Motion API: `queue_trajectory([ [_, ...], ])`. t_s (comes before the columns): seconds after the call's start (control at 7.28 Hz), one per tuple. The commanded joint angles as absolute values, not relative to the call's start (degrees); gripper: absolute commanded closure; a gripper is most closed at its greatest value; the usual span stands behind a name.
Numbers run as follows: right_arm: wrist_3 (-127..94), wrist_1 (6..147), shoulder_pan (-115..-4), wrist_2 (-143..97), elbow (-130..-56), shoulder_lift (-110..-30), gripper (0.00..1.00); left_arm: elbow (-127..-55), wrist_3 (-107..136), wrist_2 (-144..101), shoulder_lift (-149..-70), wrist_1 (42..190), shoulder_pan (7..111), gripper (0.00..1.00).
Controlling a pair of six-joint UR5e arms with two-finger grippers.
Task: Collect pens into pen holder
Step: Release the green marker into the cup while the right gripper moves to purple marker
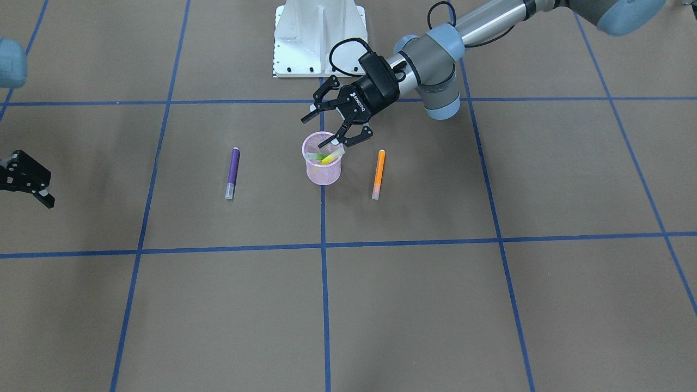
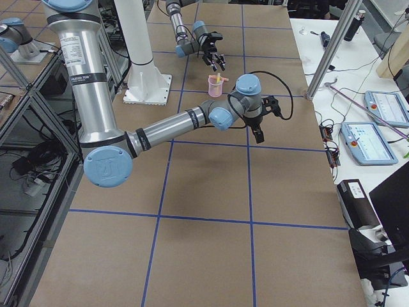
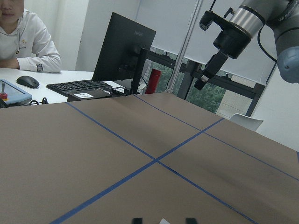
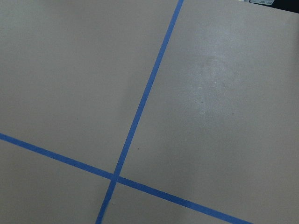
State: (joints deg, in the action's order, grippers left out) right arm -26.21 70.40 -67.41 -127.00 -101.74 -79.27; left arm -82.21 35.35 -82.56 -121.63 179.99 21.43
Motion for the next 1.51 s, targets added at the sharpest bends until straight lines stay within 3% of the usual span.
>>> queue_trajectory([
  [0.0, -27.1, 70.4, -67.4, -127.1, -102.3, -78.9, 0.00, -82.9, 35.3, -82.4, -121.6, 179.4, 21.6, 0.00],
  [0.27, -35.5, 70.3, -65.8, -126.7, -102.6, -76.6, 0.00, -84.0, 35.4, -83.0, -121.3, 173.1, 22.4, 0.00],
  [0.69, -45.6, 70.3, -58.9, -121.5, -102.7, -72.7, 0.00, -92.0, 39.2, -88.8, -120.6, 152.6, 25.0, 0.01],
  [1.37, -66.9, 71.0, -43.4, -106.6, -107.1, -72.9, 0.01, -108.8, 41.9, -110.7, -115.2, 112.6, 39.4, 0.01],
])
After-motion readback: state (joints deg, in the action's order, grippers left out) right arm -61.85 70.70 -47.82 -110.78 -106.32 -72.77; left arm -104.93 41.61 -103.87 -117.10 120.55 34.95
